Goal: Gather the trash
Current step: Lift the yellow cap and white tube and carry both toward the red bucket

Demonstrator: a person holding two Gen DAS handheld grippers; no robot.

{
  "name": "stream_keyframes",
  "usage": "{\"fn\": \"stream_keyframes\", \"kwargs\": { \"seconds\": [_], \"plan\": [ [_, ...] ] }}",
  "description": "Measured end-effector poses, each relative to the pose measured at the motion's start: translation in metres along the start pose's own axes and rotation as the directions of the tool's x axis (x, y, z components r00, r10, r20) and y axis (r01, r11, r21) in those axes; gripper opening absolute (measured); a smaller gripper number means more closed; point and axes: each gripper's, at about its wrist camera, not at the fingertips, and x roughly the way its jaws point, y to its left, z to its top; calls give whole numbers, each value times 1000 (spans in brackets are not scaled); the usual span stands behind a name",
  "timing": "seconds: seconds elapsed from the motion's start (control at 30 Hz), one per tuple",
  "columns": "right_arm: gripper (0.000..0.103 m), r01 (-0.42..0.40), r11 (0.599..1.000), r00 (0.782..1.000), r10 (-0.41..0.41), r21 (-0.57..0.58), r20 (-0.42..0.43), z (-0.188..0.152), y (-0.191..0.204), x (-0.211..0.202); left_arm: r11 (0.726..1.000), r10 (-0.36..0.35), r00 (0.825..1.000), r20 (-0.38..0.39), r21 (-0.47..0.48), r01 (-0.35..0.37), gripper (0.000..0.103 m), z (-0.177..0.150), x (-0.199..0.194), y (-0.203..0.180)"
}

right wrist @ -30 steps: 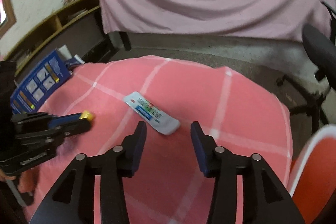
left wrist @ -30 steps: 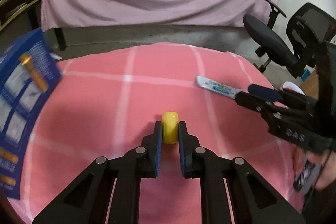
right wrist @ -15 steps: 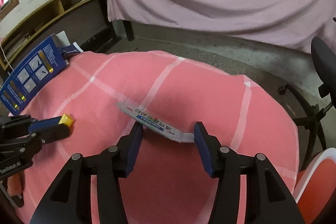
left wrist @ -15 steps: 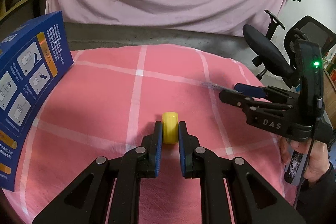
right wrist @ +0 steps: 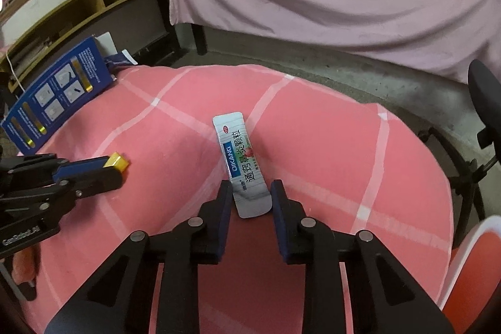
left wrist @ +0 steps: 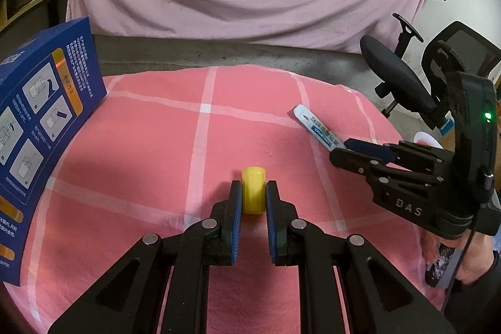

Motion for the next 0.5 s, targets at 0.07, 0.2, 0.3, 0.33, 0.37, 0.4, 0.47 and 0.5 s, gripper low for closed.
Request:
{"fn": "stream_keyframes", "kwargs": {
  "seconds": [0.07, 0.2, 0.3, 0.33, 0.37, 0.4, 0.47, 0.5],
  "plan": [
    [22, 4, 1000, 1000, -4, 13, 17, -3, 0, -6, 1000, -1, 1000, 7, 0, 1, 12, -1, -1, -1],
    [22, 34, 999, 995, -35, 10, 92, -12, 7, -26, 1000, 3, 999, 55, 16, -4, 12, -4, -10, -5],
    [22, 60, 998, 980, -60, 5, 188, -19, 12, -47, 999, -3, 992, 126, 43, -2, 12, -9, -22, -13],
    [22, 68, 998, 971, -68, 7, 228, -23, 14, -56, 999, -10, 987, 162, 54, 2, 12, -11, -28, -16],
    [22, 83, 996, 960, -84, 14, 267, -28, 15, -66, 998, -17, 979, 206, 64, 4, 12, -13, -35, -19],
    [22, 96, 995, 948, -99, 24, 301, -32, 15, -75, 998, -21, 970, 242, 70, 4, 12, -16, -41, -22],
    [22, 118, 992, 921, -126, 44, 368, -40, 16, -93, 996, -25, 941, 336, 86, -4, 12, -24, -56, -30],
    [22, 125, 991, 904, -136, 53, 405, -44, 16, -103, 995, -29, 920, 390, 101, -11, 12, -27, -65, -36]
  ]
}}
